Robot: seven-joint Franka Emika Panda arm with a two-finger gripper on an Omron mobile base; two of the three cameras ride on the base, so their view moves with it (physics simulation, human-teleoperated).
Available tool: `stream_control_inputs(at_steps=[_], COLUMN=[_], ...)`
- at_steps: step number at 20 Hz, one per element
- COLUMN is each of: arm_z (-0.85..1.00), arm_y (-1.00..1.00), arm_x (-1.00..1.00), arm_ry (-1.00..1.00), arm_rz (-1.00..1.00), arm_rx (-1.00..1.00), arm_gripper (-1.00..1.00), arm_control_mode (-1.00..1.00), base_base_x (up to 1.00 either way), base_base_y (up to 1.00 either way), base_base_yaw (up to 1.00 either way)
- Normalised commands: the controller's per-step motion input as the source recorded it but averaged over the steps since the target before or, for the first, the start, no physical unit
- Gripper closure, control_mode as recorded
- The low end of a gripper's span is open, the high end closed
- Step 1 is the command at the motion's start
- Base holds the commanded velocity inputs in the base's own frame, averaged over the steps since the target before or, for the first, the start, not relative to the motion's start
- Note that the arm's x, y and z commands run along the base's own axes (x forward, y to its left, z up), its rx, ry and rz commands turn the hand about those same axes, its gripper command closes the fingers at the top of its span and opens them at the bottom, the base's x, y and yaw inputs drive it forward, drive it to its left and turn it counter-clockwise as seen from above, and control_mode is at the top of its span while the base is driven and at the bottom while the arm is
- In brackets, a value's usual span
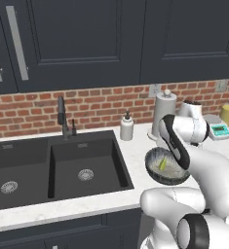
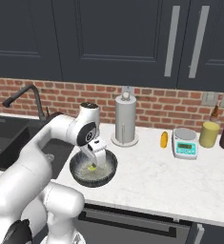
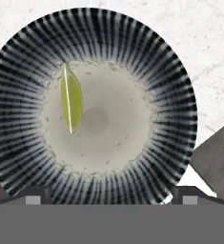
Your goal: Pick the lemon wedge from the sink and place it in the bowl. Then pick the bowl and place it in the microwave. Then close the microwave door and press the start button.
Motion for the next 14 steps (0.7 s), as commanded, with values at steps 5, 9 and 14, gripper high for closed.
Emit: stream_control_inputs(at_steps=[5,9,14], arm_z=[0.07,-0.07,-0.02], arm_y=[-0.28,-0.38,-0.39], arm_x=[-0.32,-0.06,0.00], arm_ry=[0.00,0.00,0.00], arm_rz=[0.00,0.00,0.00], arm_rx=[0.00,0.00,0.00], arm_gripper=[-1.00,-1.00,-1.00], arm_control_mode=[-1.00,-1.00,-1.00], base_base_x=[0.00,0.00,0.00], base_base_y=[0.00,0.00,0.00], base_base_yaw=[0.00,0.00,0.00])
